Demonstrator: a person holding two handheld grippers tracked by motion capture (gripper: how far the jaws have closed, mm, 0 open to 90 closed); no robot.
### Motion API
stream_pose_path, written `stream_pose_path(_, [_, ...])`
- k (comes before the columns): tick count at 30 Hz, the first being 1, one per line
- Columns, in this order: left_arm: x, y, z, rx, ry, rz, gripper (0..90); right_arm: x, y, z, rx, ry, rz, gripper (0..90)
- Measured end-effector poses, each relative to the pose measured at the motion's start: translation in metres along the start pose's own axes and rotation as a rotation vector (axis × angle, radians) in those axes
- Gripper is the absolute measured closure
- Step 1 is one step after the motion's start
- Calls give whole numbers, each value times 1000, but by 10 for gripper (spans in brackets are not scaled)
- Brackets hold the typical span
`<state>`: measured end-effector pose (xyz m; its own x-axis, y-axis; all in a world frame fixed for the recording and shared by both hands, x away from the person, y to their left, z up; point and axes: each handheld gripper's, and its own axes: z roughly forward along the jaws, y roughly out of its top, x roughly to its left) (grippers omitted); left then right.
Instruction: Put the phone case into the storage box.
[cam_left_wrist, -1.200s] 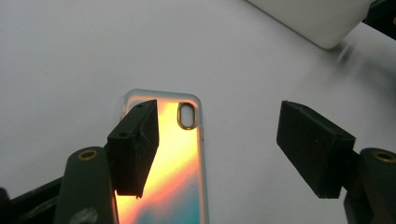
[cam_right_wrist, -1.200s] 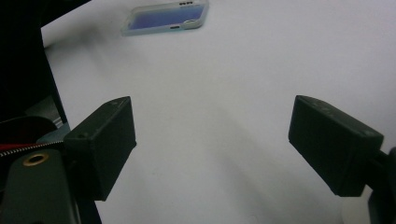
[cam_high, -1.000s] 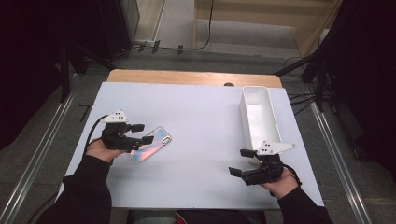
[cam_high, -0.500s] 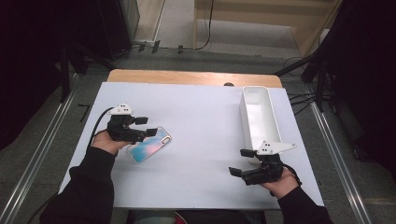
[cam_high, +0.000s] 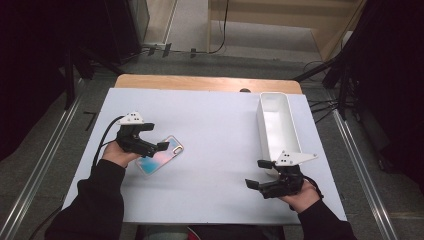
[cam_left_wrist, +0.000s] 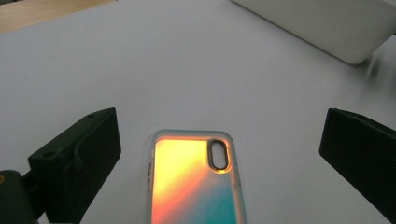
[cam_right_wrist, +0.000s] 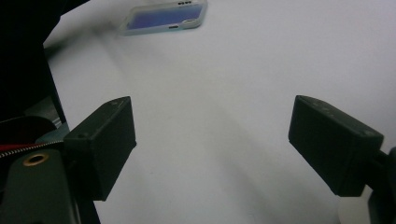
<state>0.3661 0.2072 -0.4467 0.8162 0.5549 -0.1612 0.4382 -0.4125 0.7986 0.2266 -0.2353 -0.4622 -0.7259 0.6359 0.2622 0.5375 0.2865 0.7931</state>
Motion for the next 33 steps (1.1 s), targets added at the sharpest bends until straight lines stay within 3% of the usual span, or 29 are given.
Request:
stream_pose_path(5, [0,-3,3,18,11,-2,0,0,0,-1,1,-2,1,136])
stream_pose_path(11, [0,-8,3,-3,14,-7,4,0,0,-1,2,-3,-1,136])
stream_pose_path(25, [1,-23,9,14,16,-28,4,0,0,0,5,-1,2,136])
stream_pose_path(33, [2,-31,16,52,29,-35,4,1,0,1,3,-3,-4,136])
